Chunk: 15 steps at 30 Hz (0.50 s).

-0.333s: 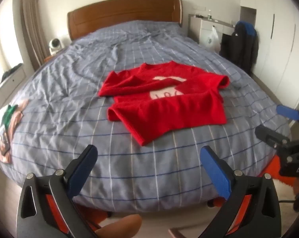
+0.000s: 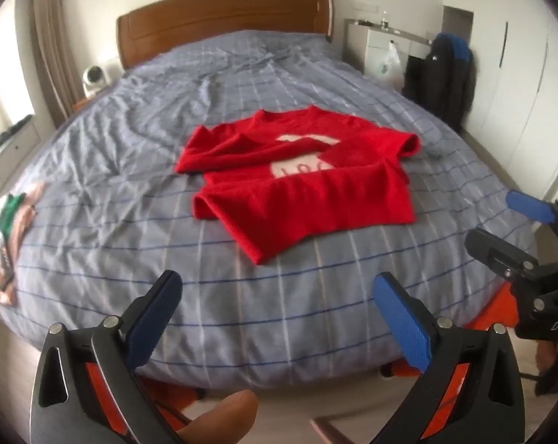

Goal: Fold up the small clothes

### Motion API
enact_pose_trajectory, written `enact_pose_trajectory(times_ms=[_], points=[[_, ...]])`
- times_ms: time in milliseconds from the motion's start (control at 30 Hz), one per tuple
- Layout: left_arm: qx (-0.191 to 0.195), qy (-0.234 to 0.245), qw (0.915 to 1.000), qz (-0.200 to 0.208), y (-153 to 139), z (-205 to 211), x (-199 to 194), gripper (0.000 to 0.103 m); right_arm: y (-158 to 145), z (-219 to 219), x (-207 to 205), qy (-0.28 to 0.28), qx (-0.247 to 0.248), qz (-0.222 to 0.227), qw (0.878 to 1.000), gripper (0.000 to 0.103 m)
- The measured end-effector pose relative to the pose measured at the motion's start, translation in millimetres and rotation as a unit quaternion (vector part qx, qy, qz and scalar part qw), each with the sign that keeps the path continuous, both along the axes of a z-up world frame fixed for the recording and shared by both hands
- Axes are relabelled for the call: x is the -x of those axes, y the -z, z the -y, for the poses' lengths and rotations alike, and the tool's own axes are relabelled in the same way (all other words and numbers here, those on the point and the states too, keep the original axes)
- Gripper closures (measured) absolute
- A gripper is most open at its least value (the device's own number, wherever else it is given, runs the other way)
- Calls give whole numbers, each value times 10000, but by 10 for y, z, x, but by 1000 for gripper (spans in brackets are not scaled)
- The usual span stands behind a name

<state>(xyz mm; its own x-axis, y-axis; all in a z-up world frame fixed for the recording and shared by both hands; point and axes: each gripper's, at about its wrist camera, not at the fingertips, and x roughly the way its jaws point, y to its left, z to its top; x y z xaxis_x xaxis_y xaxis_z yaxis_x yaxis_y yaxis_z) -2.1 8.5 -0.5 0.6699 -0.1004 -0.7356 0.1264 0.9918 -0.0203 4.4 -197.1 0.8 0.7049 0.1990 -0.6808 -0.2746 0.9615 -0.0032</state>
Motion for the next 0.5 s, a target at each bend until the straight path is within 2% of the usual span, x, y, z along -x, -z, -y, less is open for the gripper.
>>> enact_pose_trajectory(times_ms=[167, 333, 500], points=[[-103, -35, 9999, 126, -2, -26, 15, 0, -98, -22, 13, -8, 182, 172, 9997, 0], [-52, -94, 9999, 6, 39, -11, -22, 0, -87, 30, -4, 7, 123, 99, 9999, 0], [-48, -305, 9995, -38, 76, -48, -38, 0, -129, 45, 28, 53, 170, 303, 9994, 0]])
